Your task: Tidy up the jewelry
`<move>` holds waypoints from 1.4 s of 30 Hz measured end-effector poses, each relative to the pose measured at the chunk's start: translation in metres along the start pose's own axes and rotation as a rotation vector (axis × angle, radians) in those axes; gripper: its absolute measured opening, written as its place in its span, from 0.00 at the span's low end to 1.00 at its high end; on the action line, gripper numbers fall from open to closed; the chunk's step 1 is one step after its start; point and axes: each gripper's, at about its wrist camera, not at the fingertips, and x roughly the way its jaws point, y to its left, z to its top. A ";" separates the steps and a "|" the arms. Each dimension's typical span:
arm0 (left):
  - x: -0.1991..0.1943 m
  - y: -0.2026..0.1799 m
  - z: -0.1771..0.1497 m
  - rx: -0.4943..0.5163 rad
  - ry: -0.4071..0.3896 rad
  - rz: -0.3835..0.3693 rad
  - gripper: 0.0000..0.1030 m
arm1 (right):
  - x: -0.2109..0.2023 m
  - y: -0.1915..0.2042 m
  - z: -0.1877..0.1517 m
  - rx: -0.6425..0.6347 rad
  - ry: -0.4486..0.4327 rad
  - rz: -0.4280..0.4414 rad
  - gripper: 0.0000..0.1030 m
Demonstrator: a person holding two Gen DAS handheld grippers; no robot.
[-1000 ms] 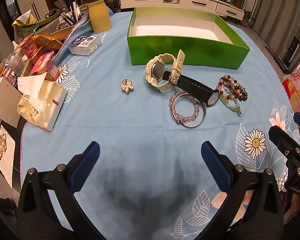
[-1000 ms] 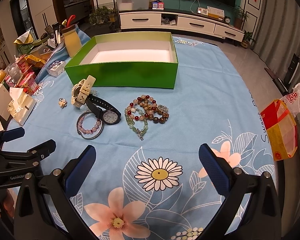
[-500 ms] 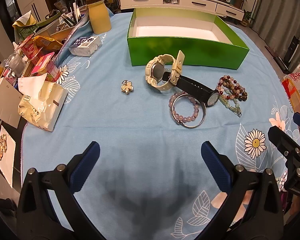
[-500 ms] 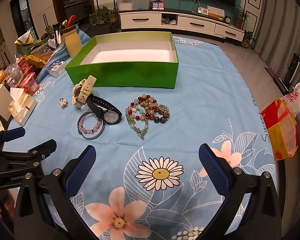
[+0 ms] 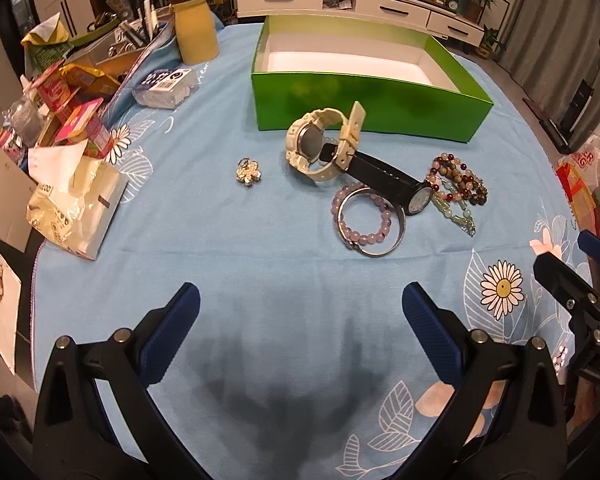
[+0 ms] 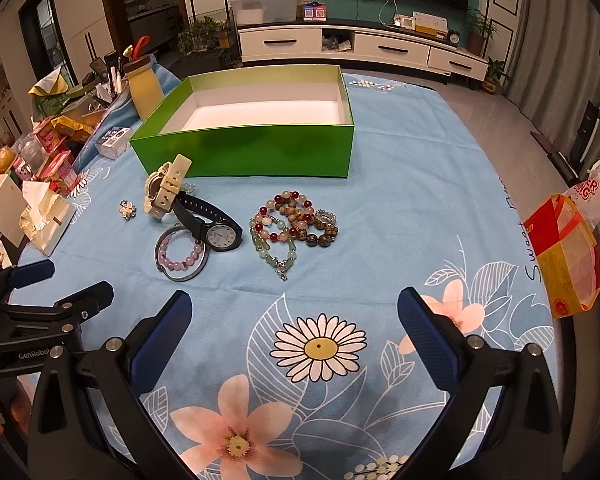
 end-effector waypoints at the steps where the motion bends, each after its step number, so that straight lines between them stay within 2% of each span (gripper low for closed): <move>1: 0.000 0.001 0.000 -0.007 -0.003 -0.005 0.98 | 0.000 -0.002 -0.001 0.003 0.000 0.004 0.99; 6: 0.004 0.010 -0.001 -0.030 -0.007 -0.057 0.98 | 0.001 -0.013 -0.004 0.009 -0.010 0.032 0.99; 13: 0.004 0.025 -0.004 -0.053 -0.057 -0.094 0.98 | -0.005 -0.020 -0.008 -0.014 -0.071 0.081 0.99; 18: 0.011 0.032 -0.004 -0.077 -0.065 -0.161 0.98 | 0.005 -0.026 -0.013 0.002 -0.076 0.132 0.99; 19: 0.012 0.030 -0.004 -0.071 -0.073 -0.176 0.98 | 0.007 -0.026 -0.014 0.002 -0.080 0.140 0.95; 22: 0.018 0.024 -0.004 -0.049 -0.075 -0.196 0.90 | 0.012 -0.024 -0.016 -0.003 -0.087 0.174 0.89; 26: 0.028 0.019 -0.002 -0.047 -0.046 -0.248 0.68 | 0.016 -0.020 -0.018 -0.008 -0.094 0.234 0.80; 30: 0.034 0.027 0.000 -0.068 -0.050 -0.260 0.49 | 0.022 -0.015 -0.017 -0.011 -0.088 0.281 0.68; 37: 0.041 0.052 0.008 -0.118 -0.089 -0.206 0.41 | 0.042 0.007 -0.016 -0.043 -0.039 0.344 0.50; 39: 0.045 0.055 0.012 -0.118 -0.091 -0.195 0.37 | 0.047 0.014 -0.015 -0.049 -0.024 0.363 0.47; 42: 0.051 0.061 0.017 -0.120 -0.098 -0.183 0.37 | 0.053 0.023 -0.012 -0.063 -0.013 0.372 0.43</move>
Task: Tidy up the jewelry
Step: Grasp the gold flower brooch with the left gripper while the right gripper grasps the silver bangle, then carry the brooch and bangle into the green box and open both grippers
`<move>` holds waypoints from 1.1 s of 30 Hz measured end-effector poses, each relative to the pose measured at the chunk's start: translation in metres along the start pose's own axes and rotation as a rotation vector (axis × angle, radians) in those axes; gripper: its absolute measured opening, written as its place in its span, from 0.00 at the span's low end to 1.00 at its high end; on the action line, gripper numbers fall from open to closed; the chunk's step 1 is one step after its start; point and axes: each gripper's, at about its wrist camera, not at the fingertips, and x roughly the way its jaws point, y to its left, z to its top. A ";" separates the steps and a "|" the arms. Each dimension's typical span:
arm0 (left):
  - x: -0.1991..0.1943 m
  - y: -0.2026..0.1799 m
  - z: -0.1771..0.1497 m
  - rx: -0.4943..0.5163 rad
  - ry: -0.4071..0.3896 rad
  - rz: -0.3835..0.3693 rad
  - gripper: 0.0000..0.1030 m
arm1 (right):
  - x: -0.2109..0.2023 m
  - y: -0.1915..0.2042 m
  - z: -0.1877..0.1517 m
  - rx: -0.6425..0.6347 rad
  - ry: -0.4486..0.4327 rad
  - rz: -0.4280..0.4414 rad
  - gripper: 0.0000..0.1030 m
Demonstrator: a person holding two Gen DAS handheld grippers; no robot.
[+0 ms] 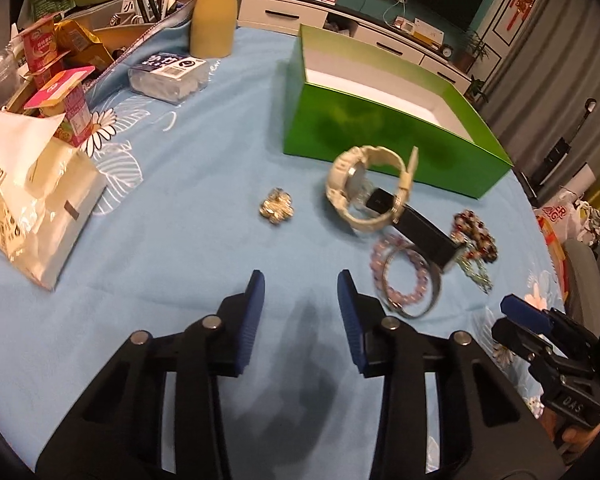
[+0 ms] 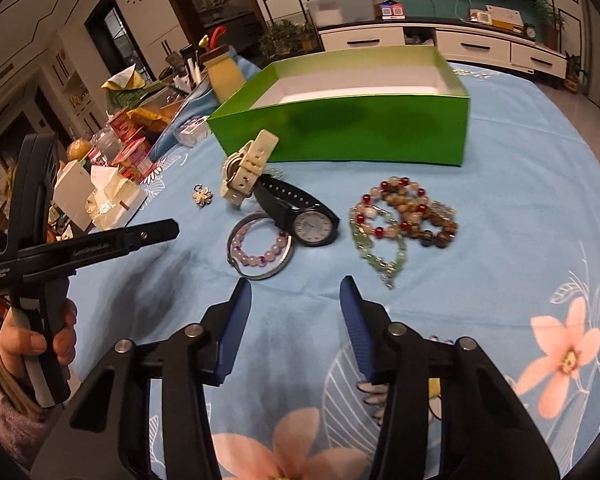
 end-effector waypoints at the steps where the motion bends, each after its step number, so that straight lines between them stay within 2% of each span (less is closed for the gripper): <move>1: 0.003 0.002 0.002 0.001 -0.003 0.008 0.37 | 0.003 0.001 0.001 0.000 0.005 0.001 0.41; 8: 0.017 0.012 0.021 0.046 -0.038 0.059 0.37 | 0.029 -0.001 0.008 0.082 0.030 0.004 0.33; 13: 0.029 0.019 0.032 0.081 -0.031 0.058 0.41 | 0.049 0.000 0.011 0.125 0.064 -0.026 0.26; 19: 0.046 0.015 0.043 0.144 -0.020 0.062 0.42 | 0.059 0.009 0.017 0.067 0.058 -0.112 0.14; 21: 0.051 0.011 0.045 0.175 -0.020 0.070 0.39 | 0.061 0.011 0.017 0.044 0.058 -0.123 0.09; 23: 0.054 0.006 0.045 0.201 -0.023 0.083 0.36 | 0.060 0.011 0.016 0.032 0.054 -0.128 0.08; 25: 0.057 0.002 0.043 0.232 -0.030 0.103 0.30 | 0.059 0.011 0.015 0.028 0.053 -0.124 0.07; 27: 0.057 0.000 0.042 0.238 -0.033 0.090 0.22 | 0.057 0.011 0.014 0.035 0.054 -0.111 0.05; 33: 0.054 0.004 0.040 0.199 -0.047 0.065 0.20 | 0.044 0.022 0.009 -0.021 0.037 -0.102 0.03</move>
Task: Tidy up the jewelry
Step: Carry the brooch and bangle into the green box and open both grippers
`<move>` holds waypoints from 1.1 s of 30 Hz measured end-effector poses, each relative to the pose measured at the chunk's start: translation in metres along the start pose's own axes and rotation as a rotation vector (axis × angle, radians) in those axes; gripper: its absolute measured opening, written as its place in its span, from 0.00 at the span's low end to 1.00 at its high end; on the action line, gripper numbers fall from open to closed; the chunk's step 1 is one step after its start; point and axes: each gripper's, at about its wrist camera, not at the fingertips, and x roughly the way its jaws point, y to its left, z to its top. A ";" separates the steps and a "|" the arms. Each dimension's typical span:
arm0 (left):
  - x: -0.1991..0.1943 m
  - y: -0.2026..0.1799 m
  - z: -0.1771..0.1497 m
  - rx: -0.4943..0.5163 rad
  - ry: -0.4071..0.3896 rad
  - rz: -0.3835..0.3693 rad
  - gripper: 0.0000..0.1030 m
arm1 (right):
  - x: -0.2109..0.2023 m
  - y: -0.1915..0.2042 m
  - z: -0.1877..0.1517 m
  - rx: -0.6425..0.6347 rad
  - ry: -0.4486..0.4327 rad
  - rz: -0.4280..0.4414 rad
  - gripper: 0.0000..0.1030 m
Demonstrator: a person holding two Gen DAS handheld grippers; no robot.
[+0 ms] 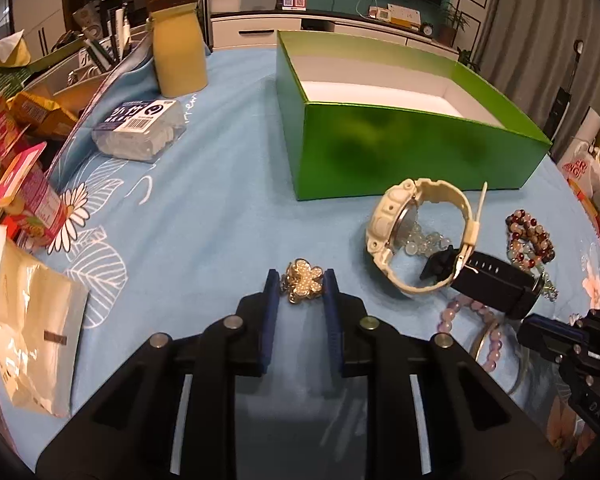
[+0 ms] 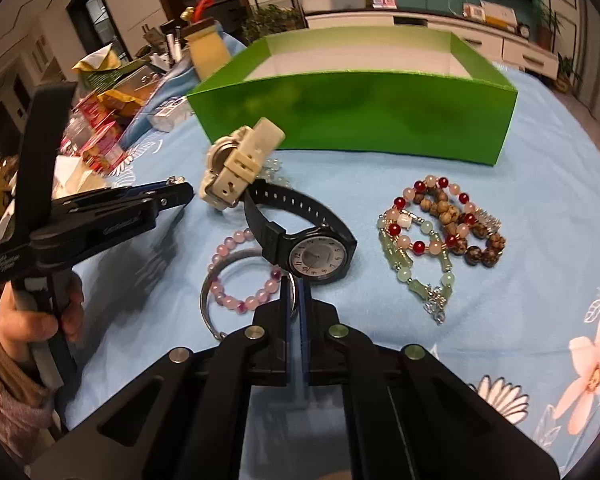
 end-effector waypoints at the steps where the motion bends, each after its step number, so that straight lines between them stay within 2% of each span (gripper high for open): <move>1: -0.004 0.000 -0.004 -0.010 -0.001 -0.007 0.20 | -0.002 0.001 -0.001 -0.007 0.001 0.004 0.03; 5: -0.020 -0.001 -0.011 -0.042 -0.021 -0.037 0.20 | -0.018 0.005 -0.006 -0.042 -0.010 0.016 0.03; 13: -0.055 -0.006 -0.021 -0.068 -0.055 -0.088 0.20 | -0.060 0.003 -0.002 -0.085 -0.113 -0.044 0.03; 22: -0.086 -0.017 -0.016 -0.061 -0.095 -0.099 0.20 | -0.081 0.004 0.008 -0.083 -0.176 -0.051 0.03; 33: -0.083 -0.022 0.003 -0.064 -0.099 -0.127 0.20 | -0.085 -0.014 0.028 -0.057 -0.221 -0.078 0.03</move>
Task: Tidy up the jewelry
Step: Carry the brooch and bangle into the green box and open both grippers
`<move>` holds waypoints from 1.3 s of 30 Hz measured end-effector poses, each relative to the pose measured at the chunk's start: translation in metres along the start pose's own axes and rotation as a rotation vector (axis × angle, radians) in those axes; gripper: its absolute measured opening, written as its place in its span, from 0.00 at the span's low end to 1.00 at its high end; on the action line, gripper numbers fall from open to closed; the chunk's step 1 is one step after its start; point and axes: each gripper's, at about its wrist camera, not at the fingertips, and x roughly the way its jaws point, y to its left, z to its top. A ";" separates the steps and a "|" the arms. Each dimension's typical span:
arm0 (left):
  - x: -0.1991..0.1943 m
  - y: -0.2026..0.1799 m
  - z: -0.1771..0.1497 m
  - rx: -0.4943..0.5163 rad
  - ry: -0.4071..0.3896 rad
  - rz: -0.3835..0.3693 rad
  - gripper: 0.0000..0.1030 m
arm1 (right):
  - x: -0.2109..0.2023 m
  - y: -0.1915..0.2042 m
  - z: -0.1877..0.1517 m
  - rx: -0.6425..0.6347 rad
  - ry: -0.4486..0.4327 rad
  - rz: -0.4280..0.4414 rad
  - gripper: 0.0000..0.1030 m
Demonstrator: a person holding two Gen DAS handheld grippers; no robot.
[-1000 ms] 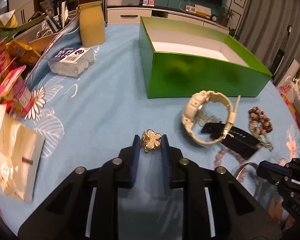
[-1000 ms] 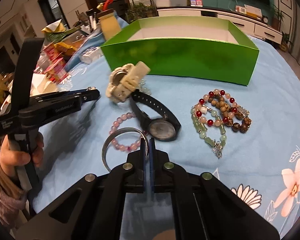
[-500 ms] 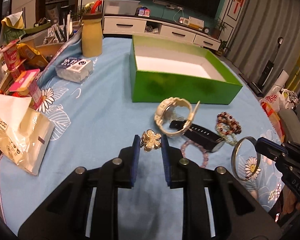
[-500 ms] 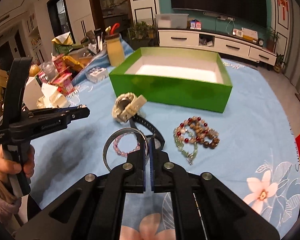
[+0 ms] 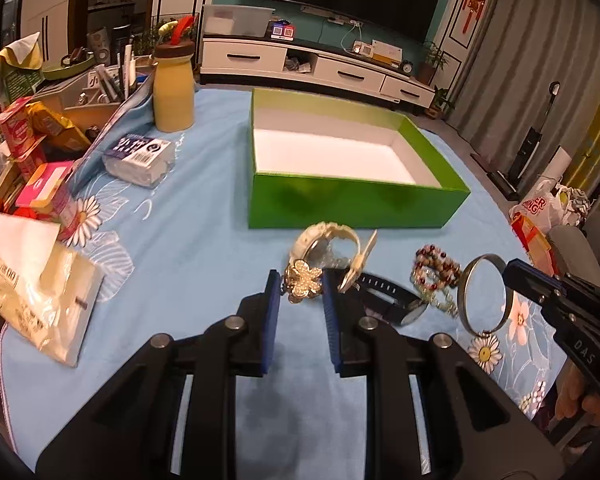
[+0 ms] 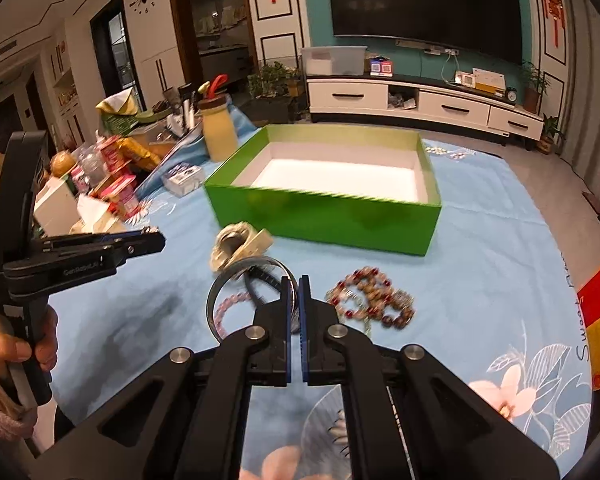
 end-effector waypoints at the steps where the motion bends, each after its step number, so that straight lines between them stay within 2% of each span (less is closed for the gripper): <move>1: 0.002 0.000 0.004 -0.001 -0.003 -0.006 0.20 | 0.001 -0.003 0.003 0.003 -0.005 -0.005 0.03; 11: 0.032 -0.008 0.057 0.007 -0.035 -0.038 0.20 | 0.024 -0.033 0.047 0.039 -0.069 -0.052 0.03; 20: 0.082 -0.006 0.103 0.006 -0.019 -0.006 0.20 | 0.069 -0.048 0.090 0.032 -0.102 -0.090 0.03; 32: 0.137 -0.011 0.124 0.031 0.049 0.048 0.21 | 0.139 -0.066 0.104 0.024 0.007 -0.125 0.03; 33: 0.138 -0.011 0.124 0.029 0.048 0.052 0.26 | 0.140 -0.067 0.103 0.032 0.010 -0.127 0.05; 34: 0.138 -0.011 0.125 0.027 0.048 0.052 0.28 | 0.140 -0.069 0.102 0.043 0.012 -0.127 0.13; 36: 0.136 -0.011 0.126 0.028 0.038 0.061 0.46 | 0.135 -0.074 0.102 0.075 0.001 -0.111 0.20; 39: 0.126 -0.012 0.124 0.027 0.013 0.056 0.66 | 0.124 -0.079 0.100 0.096 -0.015 -0.103 0.20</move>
